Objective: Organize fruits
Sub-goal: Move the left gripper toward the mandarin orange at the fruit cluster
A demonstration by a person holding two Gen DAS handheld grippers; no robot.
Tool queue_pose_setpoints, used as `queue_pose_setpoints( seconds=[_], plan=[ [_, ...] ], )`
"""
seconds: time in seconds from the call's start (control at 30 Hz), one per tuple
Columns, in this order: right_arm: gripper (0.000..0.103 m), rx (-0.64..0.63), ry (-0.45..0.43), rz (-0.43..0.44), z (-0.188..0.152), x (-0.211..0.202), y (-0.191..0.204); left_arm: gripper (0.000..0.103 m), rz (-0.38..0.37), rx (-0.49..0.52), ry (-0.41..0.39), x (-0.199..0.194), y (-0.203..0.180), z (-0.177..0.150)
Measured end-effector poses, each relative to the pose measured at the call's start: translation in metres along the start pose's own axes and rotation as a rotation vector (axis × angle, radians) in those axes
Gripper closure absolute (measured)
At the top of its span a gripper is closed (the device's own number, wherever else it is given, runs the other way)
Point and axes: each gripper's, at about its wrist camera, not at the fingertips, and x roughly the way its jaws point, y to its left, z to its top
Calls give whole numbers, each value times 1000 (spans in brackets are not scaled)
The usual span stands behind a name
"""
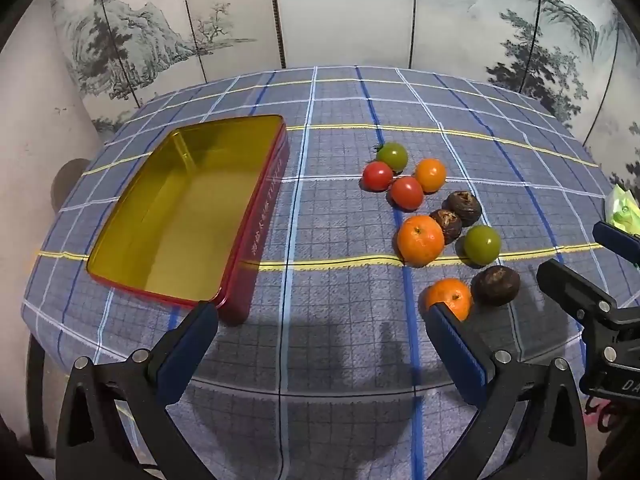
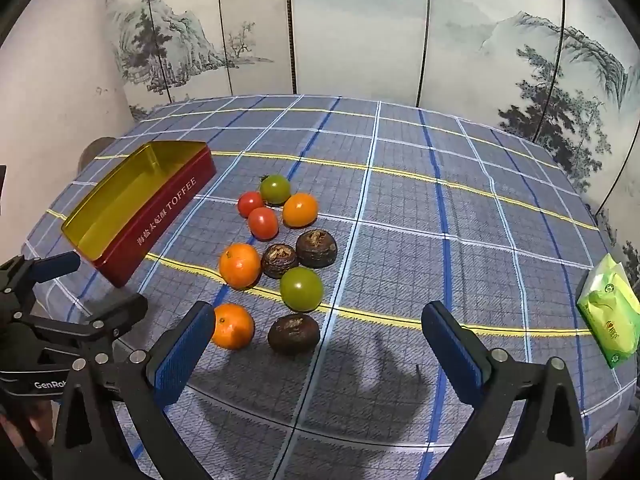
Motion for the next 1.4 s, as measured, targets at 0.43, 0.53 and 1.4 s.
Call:
queue_pose_setpoints(
  seconds=[0.43,0.53,1.4],
  plan=[
    [1,-5,8,-2,0,11,-1,0,8,8,-9,0,-1,-1],
    [1,-5,9,-2,-1,12,-1,0,10,14,-8,1,-3,-2],
    [1,-8,34,-7,-3,17,-1,0,6,33,40,7,-8,-5]
  ],
)
